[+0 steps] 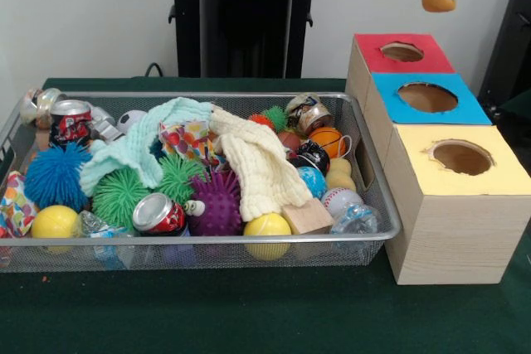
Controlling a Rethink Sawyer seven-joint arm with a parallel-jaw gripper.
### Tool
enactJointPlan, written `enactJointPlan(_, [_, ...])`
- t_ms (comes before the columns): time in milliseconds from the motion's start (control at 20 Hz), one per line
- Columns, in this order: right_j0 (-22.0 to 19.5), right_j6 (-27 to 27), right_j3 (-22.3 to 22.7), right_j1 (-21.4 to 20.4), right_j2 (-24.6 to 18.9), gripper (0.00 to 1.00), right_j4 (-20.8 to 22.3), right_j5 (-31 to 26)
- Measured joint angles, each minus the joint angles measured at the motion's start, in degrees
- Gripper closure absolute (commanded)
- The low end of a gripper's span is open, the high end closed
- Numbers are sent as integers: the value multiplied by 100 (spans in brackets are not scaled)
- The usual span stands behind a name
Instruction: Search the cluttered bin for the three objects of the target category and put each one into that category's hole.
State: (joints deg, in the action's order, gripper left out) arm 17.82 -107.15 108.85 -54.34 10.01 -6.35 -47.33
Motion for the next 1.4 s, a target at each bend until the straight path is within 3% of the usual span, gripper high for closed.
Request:
enactJointPlan(400, [-300, 0, -216, 101, -2, 100, 19, 84])
enactJointPlan(900, [-649, 0, -217, 446, -3, 100, 445, 759])
enactJointPlan(1400, [-774, 0, -62, 728, -92, 100, 483, 1384])
